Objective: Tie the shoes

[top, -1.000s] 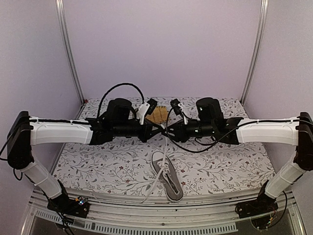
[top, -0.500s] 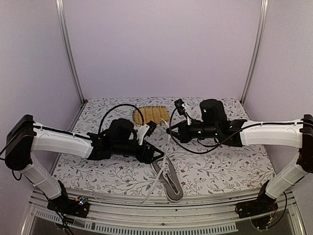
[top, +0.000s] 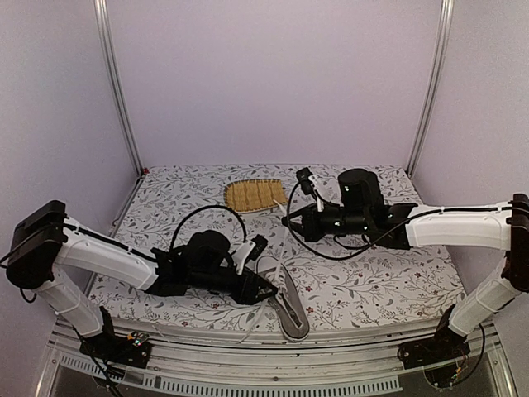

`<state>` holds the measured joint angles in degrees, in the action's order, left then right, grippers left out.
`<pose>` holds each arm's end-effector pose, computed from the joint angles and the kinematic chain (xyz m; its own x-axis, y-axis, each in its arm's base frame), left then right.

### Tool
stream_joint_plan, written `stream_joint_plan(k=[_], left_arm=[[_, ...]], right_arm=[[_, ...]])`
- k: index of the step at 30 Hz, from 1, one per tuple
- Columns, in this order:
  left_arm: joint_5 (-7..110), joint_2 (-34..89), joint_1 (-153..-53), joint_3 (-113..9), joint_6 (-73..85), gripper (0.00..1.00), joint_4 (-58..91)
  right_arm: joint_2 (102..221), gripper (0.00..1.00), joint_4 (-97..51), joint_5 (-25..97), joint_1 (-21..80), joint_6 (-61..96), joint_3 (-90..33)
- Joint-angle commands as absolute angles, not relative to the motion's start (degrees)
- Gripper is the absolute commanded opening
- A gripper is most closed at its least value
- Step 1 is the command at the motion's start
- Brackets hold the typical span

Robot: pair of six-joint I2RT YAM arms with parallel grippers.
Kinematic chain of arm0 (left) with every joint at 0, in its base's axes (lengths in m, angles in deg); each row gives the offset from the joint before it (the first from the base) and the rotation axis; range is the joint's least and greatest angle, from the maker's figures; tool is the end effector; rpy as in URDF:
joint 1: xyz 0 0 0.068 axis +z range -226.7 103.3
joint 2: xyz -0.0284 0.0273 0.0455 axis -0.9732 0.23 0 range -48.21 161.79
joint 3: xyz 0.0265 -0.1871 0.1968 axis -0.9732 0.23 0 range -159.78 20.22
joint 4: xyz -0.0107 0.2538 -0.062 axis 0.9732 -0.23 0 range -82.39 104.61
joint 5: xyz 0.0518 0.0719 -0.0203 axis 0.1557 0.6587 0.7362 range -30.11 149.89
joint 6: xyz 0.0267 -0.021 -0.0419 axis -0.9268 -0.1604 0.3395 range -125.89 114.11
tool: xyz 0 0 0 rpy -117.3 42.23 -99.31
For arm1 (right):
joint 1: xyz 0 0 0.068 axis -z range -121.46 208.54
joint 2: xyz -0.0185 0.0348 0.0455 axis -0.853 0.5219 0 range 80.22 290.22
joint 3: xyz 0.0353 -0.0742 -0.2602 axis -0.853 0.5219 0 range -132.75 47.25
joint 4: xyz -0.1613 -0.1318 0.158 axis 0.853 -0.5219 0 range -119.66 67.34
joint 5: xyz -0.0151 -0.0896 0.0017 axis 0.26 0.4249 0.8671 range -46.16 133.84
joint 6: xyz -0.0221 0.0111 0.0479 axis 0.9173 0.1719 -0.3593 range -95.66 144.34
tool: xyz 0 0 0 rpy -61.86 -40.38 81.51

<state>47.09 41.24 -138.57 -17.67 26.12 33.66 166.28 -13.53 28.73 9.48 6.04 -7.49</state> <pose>0.1385 -0.2757 0.1644 -0.7174 0.2454 -0.6519 0.6695 0.5014 -0.5480 0.2175 0.2649 0.2599 -0.5136 -0.1295 -0.8482 -0.7648 0.5171 0.3842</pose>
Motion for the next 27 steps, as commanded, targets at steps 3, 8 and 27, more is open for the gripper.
stream_joint_plan(k=[3, 8, 27], left_arm=[[47.44, 44.03, -139.11, -19.42, 26.65, 0.36, 36.46], [47.33, 44.91, -139.33, -19.56, 27.15, 0.28, 36.60], [49.81, 39.34, -139.89, -14.74, 29.16, 0.00, 34.03]], right_arm=[[163.95, 0.02, -12.38, 29.66, 9.64, 5.29, -6.13], [163.27, 0.02, -12.54, 30.35, 9.58, 5.27, -5.78], [153.32, 0.02, -23.94, 48.13, 15.04, 0.14, 1.50]])
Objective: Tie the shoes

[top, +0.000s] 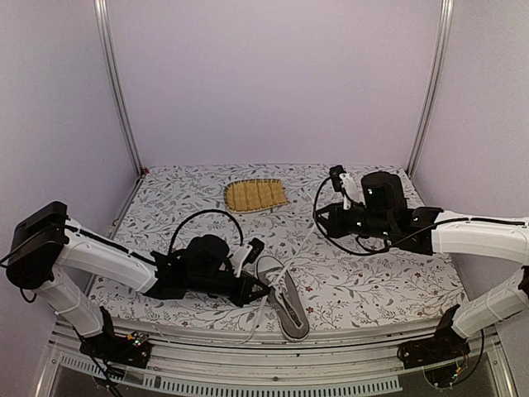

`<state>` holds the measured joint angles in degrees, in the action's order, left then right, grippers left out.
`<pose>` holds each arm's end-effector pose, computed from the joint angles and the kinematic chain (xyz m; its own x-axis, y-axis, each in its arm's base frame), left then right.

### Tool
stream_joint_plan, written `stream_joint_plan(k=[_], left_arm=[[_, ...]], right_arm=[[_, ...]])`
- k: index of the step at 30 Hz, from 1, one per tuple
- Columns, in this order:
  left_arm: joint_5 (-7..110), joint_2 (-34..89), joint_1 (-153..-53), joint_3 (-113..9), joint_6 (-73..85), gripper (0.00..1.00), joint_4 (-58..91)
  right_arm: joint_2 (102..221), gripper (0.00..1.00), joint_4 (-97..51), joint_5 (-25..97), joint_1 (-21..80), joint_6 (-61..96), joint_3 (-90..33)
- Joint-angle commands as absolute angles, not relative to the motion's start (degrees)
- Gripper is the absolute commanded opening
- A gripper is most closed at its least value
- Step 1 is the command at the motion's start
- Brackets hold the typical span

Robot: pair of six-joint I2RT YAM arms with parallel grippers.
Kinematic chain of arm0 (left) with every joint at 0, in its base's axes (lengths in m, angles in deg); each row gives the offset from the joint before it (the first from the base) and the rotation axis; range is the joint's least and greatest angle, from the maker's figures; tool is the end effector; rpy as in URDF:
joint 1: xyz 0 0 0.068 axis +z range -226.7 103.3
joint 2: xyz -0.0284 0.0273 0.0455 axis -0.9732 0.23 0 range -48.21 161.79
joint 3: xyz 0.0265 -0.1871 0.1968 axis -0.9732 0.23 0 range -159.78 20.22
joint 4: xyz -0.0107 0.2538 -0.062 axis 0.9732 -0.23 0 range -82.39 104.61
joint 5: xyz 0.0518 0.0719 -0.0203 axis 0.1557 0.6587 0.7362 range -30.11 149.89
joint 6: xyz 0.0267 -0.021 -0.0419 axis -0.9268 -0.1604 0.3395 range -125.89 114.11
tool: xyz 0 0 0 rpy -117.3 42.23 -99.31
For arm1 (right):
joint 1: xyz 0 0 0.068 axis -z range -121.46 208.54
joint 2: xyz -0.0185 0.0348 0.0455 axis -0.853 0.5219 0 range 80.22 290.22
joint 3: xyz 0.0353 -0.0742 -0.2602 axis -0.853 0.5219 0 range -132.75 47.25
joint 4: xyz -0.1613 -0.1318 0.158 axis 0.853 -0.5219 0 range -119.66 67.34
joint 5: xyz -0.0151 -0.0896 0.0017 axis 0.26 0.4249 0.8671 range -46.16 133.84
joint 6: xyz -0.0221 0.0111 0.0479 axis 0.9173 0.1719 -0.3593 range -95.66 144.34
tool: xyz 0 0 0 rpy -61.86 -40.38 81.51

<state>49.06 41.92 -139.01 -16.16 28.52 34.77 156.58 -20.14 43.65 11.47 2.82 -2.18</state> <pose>0.1356 -0.2728 0.1551 -0.7447 0.2245 -0.6285 0.6322 0.5391 -0.5565 0.2063 0.2220 0.2673 -0.5312 -0.0325 -0.8466 -0.5798 0.7426 0.3353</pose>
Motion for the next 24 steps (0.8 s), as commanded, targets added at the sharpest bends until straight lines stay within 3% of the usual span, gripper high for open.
stream_joint_plan(k=[1, 24], left_arm=[[49.59, 39.26, -139.83, -14.50, 29.25, 0.00, 34.11], [46.62, 44.40, -141.16, -10.65, 31.73, 0.00, 38.64]], right_arm=[[152.69, 0.02, -24.56, 48.44, 15.93, -0.17, 2.52], [155.36, 0.02, -21.35, 48.31, 25.54, -7.83, 19.47]])
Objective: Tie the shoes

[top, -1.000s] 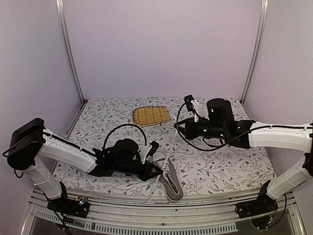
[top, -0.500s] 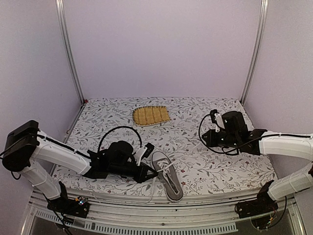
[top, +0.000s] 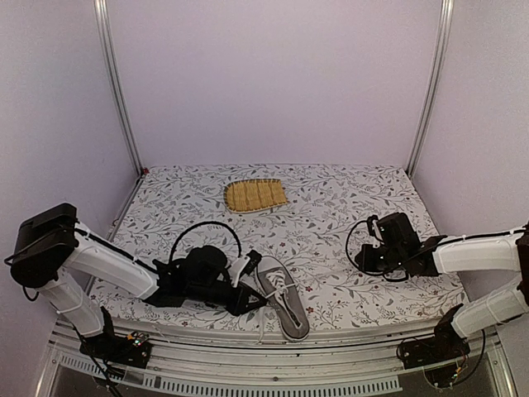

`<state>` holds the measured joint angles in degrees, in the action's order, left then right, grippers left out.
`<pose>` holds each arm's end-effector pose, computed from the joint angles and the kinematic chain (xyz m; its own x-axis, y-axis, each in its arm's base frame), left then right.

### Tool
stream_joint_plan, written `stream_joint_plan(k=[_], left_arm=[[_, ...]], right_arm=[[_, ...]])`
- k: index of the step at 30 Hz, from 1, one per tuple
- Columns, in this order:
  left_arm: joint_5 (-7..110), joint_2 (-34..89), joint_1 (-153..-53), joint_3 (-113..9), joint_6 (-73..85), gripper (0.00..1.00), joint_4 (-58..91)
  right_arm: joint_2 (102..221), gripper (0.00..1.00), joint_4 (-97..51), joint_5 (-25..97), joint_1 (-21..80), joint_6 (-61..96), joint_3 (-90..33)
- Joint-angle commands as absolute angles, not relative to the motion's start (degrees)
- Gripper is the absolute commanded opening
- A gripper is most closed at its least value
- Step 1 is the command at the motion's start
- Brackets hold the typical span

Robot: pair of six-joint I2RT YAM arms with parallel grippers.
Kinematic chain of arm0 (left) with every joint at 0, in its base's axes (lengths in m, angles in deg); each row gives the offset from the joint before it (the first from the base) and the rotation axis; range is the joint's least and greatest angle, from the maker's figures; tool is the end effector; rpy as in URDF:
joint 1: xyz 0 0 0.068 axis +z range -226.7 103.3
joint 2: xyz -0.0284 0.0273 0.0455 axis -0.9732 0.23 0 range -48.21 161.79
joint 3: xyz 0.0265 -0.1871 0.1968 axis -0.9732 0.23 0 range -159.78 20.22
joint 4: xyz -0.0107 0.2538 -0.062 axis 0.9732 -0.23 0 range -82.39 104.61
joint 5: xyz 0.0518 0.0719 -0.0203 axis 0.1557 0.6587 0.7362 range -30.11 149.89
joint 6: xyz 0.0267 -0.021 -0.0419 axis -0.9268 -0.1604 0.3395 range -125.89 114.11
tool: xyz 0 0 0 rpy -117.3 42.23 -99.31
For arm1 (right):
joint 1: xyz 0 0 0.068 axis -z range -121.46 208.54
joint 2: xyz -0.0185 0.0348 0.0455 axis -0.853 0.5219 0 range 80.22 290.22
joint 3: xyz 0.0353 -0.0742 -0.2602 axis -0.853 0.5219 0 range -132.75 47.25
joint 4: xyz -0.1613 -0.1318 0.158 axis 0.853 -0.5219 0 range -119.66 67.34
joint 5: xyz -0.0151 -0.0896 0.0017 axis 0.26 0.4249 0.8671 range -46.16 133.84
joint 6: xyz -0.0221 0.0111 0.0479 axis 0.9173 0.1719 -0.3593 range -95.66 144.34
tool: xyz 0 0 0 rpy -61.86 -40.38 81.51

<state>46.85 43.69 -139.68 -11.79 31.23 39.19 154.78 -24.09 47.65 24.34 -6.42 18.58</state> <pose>0.1256 -0.2640 0.1327 -0.7837 0.2424 -0.5720 0.6002 0.5329 -0.5965 0.1977 0.1316 0.1534 -0.7903 0.0799 -0.6075 -0.1390 0.9423 0.3047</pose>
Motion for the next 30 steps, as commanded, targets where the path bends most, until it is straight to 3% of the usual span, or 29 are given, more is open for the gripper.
stream_joint_plan(k=[1, 9, 11, 14, 18, 20, 24, 30], left_arm=[[46.68, 44.57, -141.21, -10.89, 31.75, 0.00, 38.81], [48.08, 44.97, -141.33, -13.55, 31.19, 0.00, 40.50], [47.30, 45.11, -141.35, -13.68, 31.09, 0.15, 41.24], [46.76, 45.51, -141.52, -13.31, 31.05, 0.33, 41.33], [46.77, 46.04, -142.52, -12.71, 31.43, 0.42, 41.25], [47.03, 46.30, -142.99, -12.55, 31.91, 0.43, 41.01], [48.14, 46.61, -143.76, -11.37, 33.58, 0.42, 40.79], [48.63, 48.72, -145.03, -10.91, 35.20, 0.35, 41.60]], right_arm=[[155.22, 0.02, -20.96, 47.46, 25.57, -7.89, 19.47], [151.40, 0.02, -20.51, 40.55, 25.58, -5.16, 19.90], [150.18, 0.05, -20.56, 38.39, 25.58, -4.66, 20.04], [148.21, 0.27, -22.22, 37.60, 25.58, -4.29, 19.79], [144.49, 0.51, -24.42, 38.94, 25.58, -4.40, 19.75], [142.63, 0.58, -25.33, 39.80, 25.58, -4.16, 19.70], [140.59, 0.62, -24.02, 35.61, 25.58, -1.01, 19.77], [144.03, 0.60, -20.63, 25.42, 23.31, 4.45, 18.88]])
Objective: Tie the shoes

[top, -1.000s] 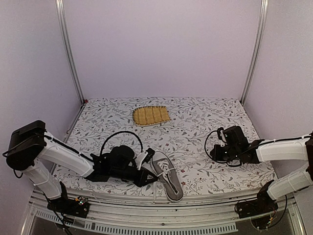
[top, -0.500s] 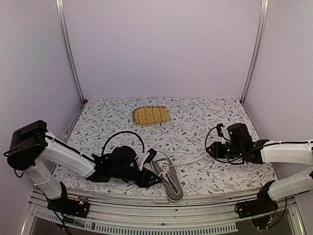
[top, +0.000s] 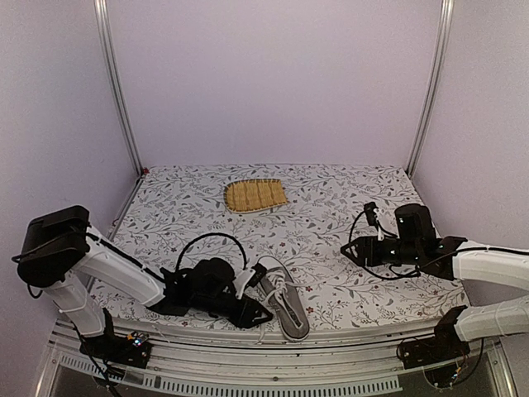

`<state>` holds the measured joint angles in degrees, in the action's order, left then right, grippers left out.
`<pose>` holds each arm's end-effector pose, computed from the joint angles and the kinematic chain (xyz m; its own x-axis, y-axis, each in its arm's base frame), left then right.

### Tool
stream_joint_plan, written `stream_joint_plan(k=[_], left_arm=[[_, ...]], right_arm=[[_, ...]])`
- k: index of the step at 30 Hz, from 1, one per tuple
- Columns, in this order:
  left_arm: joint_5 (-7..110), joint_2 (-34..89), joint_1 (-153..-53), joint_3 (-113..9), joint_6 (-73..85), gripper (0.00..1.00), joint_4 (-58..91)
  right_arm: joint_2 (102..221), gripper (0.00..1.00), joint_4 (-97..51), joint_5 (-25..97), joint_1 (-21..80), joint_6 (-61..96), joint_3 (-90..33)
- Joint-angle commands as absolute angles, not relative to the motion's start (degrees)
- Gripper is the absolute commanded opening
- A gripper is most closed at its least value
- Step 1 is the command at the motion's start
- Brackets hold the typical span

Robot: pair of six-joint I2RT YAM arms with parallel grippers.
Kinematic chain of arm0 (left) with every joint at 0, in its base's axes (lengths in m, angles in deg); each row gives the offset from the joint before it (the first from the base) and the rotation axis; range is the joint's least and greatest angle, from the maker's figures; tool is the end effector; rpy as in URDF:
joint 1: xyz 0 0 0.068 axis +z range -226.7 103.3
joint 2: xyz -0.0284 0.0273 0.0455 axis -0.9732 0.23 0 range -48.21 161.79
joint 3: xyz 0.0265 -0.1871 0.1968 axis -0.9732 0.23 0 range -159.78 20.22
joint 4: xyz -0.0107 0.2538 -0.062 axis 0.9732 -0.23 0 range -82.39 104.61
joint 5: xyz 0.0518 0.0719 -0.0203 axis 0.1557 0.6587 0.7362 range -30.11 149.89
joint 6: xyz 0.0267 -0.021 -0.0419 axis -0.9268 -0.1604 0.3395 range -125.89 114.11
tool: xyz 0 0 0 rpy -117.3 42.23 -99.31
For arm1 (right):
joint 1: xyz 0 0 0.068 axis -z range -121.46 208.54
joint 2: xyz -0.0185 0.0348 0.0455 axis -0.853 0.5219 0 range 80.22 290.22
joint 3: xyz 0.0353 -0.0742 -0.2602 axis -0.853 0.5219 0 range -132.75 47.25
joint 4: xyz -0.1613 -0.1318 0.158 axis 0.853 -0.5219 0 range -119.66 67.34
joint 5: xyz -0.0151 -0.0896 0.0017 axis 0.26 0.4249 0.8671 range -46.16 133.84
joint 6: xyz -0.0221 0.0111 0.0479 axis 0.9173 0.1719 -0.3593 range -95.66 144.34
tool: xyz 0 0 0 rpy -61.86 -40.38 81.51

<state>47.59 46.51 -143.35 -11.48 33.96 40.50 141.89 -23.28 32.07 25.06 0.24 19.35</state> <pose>0.1092 -0.2721 0.1198 -0.8017 0.2772 -0.5296 0.5870 0.5328 -0.6096 0.1807 0.1283 0.1981 -0.7079 0.0110 -0.7062 -0.4288 0.7879 0.4421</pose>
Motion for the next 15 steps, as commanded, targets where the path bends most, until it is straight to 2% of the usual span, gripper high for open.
stream_joint_plan(k=[1, 4, 9, 12, 15], left_arm=[[48.85, 49.20, -145.22, -11.03, 35.37, 0.33, 41.59], [49.78, 50.06, -145.26, -11.50, 35.83, 0.23, 41.69], [52.94, 47.64, -145.25, -11.14, 35.87, 0.00, 41.60], [56.09, 44.75, -145.13, -11.21, 34.77, 0.00, 41.83], [57.27, 43.10, -144.61, -12.18, 33.75, 0.00, 42.07]], right_arm=[[145.25, 0.59, -20.22, 24.86, 22.32, 5.10, 18.60], [148.45, 0.58, -18.77, 23.07, 18.89, 7.29, 17.73], [155.09, 0.53, -16.65, 20.89, 16.05, 9.80, 16.66], [159.33, 0.49, -15.65, 21.98, 14.13, 11.55, 15.56], [163.01, 0.46, -17.05, 28.52, 13.00, 11.86, 13.66]])
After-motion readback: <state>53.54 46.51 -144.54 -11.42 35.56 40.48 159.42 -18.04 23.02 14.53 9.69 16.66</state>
